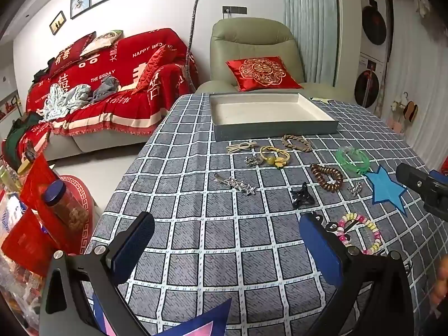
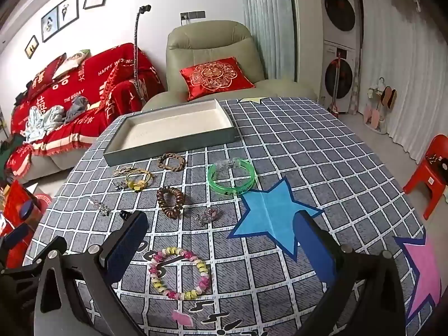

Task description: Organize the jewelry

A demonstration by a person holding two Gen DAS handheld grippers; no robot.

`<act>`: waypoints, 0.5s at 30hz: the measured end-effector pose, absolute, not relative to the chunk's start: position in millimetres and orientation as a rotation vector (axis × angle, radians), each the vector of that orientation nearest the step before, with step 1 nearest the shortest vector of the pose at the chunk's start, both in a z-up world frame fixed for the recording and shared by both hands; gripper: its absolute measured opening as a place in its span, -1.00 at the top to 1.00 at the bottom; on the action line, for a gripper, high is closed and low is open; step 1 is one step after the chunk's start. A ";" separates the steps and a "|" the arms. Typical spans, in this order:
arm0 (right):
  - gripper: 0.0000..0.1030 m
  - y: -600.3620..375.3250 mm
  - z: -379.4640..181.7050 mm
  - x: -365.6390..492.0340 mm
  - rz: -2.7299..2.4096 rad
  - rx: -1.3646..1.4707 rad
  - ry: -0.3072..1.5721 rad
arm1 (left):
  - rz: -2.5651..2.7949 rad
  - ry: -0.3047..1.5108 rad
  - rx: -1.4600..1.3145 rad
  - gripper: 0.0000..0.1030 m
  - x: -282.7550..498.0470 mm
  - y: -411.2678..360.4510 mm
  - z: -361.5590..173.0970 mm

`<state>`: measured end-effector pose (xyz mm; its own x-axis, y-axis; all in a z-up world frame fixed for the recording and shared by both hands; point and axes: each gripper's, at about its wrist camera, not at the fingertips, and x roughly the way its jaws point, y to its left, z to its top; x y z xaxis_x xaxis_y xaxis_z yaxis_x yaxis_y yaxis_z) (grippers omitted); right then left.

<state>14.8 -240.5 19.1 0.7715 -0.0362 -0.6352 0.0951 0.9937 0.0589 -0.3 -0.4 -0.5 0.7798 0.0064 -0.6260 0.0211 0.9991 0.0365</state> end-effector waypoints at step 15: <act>-1.00 -232.5 28.2 9.5 -0.060 0.056 0.668 | -0.016 0.704 0.003 -1.00 0.7 7.6 -1.2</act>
<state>9.5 -232.5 28.2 0.7834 -0.0375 -0.6203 0.0733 0.9968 0.0323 0.7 7.6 -1.2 0.7619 -0.0134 -0.6475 0.0152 0.9999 -0.0029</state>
